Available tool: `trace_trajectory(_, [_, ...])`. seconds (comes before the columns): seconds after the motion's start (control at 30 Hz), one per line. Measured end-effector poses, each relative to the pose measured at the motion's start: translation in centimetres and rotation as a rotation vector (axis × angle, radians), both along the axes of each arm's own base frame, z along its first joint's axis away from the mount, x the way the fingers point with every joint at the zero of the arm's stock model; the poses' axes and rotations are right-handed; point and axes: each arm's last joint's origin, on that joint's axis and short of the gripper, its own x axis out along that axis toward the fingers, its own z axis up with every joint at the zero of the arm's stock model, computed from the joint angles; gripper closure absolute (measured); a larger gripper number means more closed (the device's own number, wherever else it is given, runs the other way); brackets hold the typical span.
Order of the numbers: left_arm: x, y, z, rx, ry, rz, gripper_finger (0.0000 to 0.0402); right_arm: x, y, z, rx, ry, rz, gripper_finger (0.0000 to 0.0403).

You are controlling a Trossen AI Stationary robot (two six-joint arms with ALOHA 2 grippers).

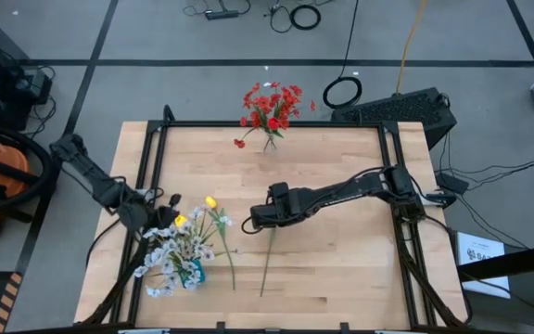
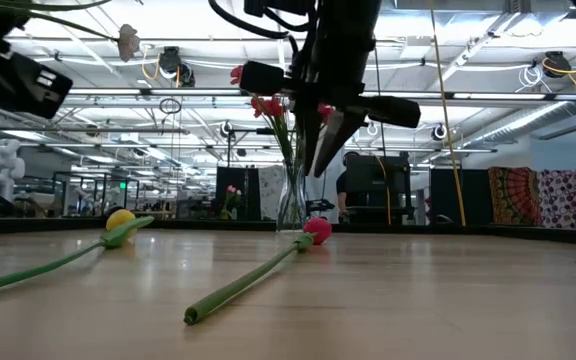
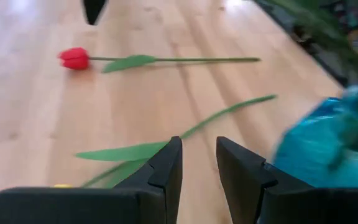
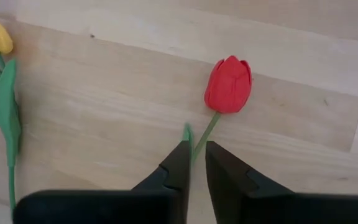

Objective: Sort flowers into vase by color
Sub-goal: Put the red flower into the transparent vase

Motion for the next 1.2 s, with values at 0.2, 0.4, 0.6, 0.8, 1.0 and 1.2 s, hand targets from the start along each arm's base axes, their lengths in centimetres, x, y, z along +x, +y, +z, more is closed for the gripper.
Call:
trace_trajectory(0.2, [0.9,1.3,0.2,0.016,-0.020,0.108,0.0297,0.2,0.0,-0.5,0.005,0.013,0.013,0.0324])
trace_trajectory(0.4, [2.2,2.0,0.6,-0.036,-0.159,0.073,0.0297,0.5,-0.3,-1.4,0.025,0.026,-0.014,0.0290])
trace_trajectory(0.6, [2.8,3.2,-1.1,-0.112,-0.221,0.082,0.0297,1.2,-0.9,-3.0,0.049,0.040,0.000,0.0273])
trace_trajectory(0.8, [3.1,4.1,-1.7,-0.195,-0.293,0.127,0.0297,1.6,-1.2,-5.3,0.115,0.106,0.018,0.0275])
trace_trajectory(1.0, [3.1,4.1,-1.7,-0.225,-0.288,0.100,0.0297,2.1,-1.4,-7.4,0.160,0.155,0.059,0.0276])
trace_trajectory(1.2, [3.1,4.1,-1.7,-0.233,-0.282,0.103,0.0297,2.2,-1.6,-8.0,0.121,0.202,0.194,0.0326])
